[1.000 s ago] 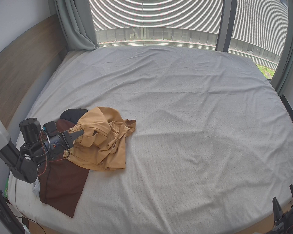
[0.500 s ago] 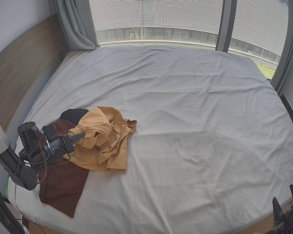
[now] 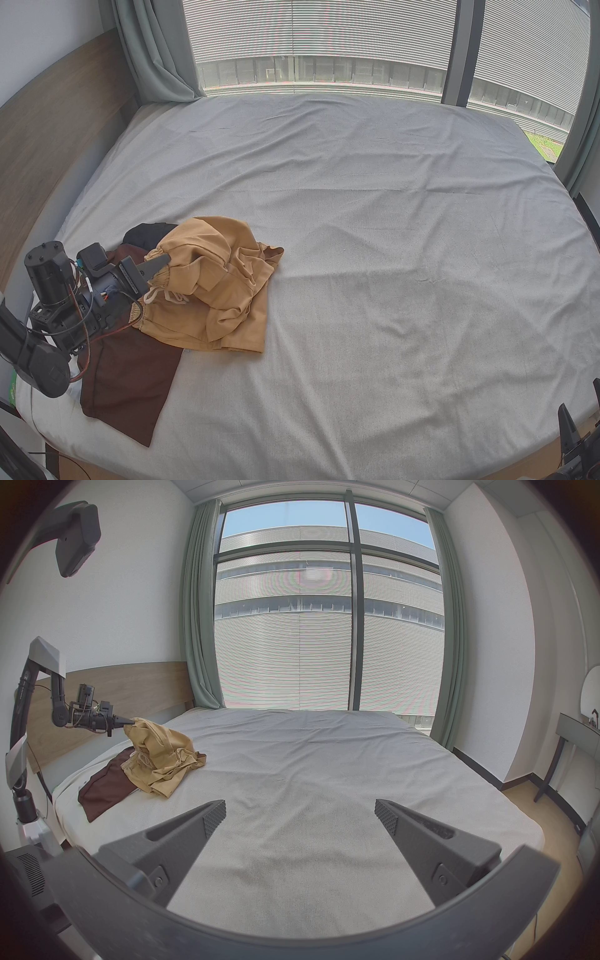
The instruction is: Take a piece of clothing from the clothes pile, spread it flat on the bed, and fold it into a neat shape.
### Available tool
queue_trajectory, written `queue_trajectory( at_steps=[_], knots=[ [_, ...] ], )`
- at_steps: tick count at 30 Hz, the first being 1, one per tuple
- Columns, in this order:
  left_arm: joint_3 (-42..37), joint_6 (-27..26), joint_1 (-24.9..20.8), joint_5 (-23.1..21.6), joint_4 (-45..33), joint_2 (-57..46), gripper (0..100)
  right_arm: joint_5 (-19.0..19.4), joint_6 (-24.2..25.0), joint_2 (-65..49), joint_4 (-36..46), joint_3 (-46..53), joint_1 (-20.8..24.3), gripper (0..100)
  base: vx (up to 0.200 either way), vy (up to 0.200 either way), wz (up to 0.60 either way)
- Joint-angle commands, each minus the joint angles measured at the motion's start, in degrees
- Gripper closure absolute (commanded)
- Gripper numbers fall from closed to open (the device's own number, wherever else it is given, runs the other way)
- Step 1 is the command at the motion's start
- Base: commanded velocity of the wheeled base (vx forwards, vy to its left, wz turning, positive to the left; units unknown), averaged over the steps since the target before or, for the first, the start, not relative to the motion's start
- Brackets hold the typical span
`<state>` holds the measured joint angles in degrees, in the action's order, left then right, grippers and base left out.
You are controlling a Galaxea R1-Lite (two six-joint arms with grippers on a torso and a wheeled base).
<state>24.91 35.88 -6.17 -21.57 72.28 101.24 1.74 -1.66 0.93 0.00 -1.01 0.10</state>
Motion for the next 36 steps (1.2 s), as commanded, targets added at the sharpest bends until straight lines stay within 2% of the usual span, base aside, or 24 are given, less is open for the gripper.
queue_trajectory(
  at_steps=[1, 4, 5, 6, 7, 10, 12, 24, 36],
  knots=[
    [-0.1, 4.3, -3.9, 2.6, -0.6, -5.3, 100, 0.0, 0.1, -0.9, 0.0, 1.0, 0.0, 0, 0.000, 0.000, 0.00],
    [0.0, 7.4, -6.3, 6.9, 0.2, -5.4, 100, 0.0, 0.0, -0.9, 0.0, 1.0, 0.0, 0, 0.000, 0.000, 0.00],
    [0.0, 7.5, -6.4, 7.1, 0.2, -5.4, 100, 0.0, 0.0, -0.9, 0.0, 1.0, 0.0, 0, 0.000, 0.000, 0.00],
    [0.1, 9.4, -8.3, 9.3, 0.3, -6.1, 100, 0.0, 0.1, -0.9, 0.0, 1.0, 0.0, 0, 0.000, 0.000, 0.00],
    [0.1, 9.4, -8.3, 9.3, 0.3, -6.1, 100, 0.0, 0.1, -0.9, 0.0, 1.0, 0.0, 0, 0.000, 0.000, 0.00],
    [0.5, 14.7, -12.4, 13.7, 0.0, -8.8, 100, 0.0, 0.1, -0.9, 0.0, 1.0, 0.0, 0, 0.000, 0.000, 0.00],
    [0.8, 16.5, -14.0, 15.1, -0.6, -10.1, 100, 0.0, 0.1, -0.9, 0.0, 1.0, 0.0, 0, 0.000, 0.000, 0.00],
    [0.4, 17.3, -19.8, 18.7, -0.9, -13.1, 100, 0.0, 0.1, -0.9, 0.0, 1.0, 0.0, 0, 0.000, 0.000, 0.00],
    [1.5, 18.6, -26.8, 19.1, -0.9, -15.3, 100, 0.0, 0.1, -0.9, 0.0, 1.0, 0.0, 0, 0.000, 0.000, 0.00]
  ],
)
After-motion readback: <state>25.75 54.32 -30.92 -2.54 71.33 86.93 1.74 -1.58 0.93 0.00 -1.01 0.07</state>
